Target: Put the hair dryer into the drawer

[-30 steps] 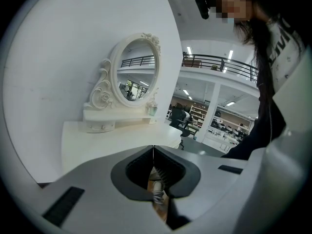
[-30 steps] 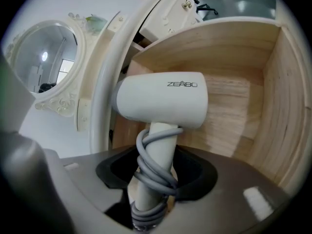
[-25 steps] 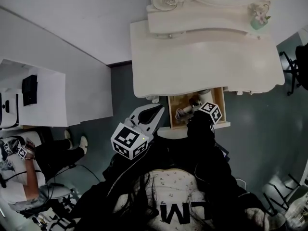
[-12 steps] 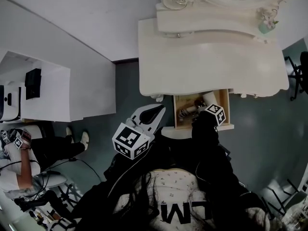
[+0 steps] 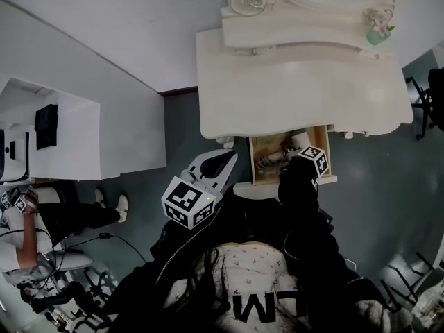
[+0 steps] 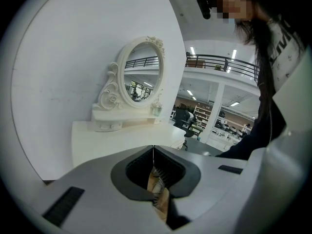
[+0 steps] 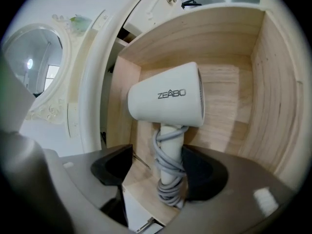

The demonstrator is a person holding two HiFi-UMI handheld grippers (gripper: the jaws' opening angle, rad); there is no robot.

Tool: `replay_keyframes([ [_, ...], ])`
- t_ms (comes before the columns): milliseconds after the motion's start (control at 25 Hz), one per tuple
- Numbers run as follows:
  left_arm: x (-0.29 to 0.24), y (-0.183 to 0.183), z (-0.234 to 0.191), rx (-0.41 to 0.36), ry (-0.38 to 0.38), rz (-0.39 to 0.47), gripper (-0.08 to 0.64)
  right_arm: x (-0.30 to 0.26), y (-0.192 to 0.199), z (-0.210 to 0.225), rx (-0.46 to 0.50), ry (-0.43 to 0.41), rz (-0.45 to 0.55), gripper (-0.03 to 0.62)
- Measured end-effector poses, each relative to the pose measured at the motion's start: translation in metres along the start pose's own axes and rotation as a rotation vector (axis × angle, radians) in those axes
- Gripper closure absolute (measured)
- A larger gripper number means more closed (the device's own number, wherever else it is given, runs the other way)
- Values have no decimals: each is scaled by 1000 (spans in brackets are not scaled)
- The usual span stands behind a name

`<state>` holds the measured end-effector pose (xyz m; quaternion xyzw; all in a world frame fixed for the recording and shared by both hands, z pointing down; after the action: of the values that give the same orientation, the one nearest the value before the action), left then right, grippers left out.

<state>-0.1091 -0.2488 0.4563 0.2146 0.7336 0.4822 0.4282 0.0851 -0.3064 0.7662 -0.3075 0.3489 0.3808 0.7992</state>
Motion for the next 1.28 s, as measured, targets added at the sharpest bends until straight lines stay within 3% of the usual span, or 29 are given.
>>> replay_keyframes([
  [200, 0, -3, 4, -11, 24, 10, 560, 19, 6, -14, 53, -38, 2, 273],
  [760, 8, -10, 19, -65, 113, 52, 560, 101, 54, -96, 258, -371, -3, 275],
  [880, 13, -11, 23, -79, 134, 62, 560, 125, 72, -112, 353, -447, 14, 276],
  [1120, 32, -6, 31, -110, 180, 84, 560, 169, 120, -129, 655, -532, 75, 276],
  [1280, 48, -3, 33, -126, 204, 98, 560, 191, 154, -130, 739, -597, 93, 279],
])
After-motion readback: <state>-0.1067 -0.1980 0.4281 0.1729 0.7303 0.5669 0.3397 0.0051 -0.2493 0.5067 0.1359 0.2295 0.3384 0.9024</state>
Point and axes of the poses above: the fingertips, and each gripper's own axes: x backward along the fingers, z to its right, y out of its underside, the point moved 1 cm from there along x, backward along the fingers, and after that the axes turned 8 degrees about -x, right-handed, at the moved point
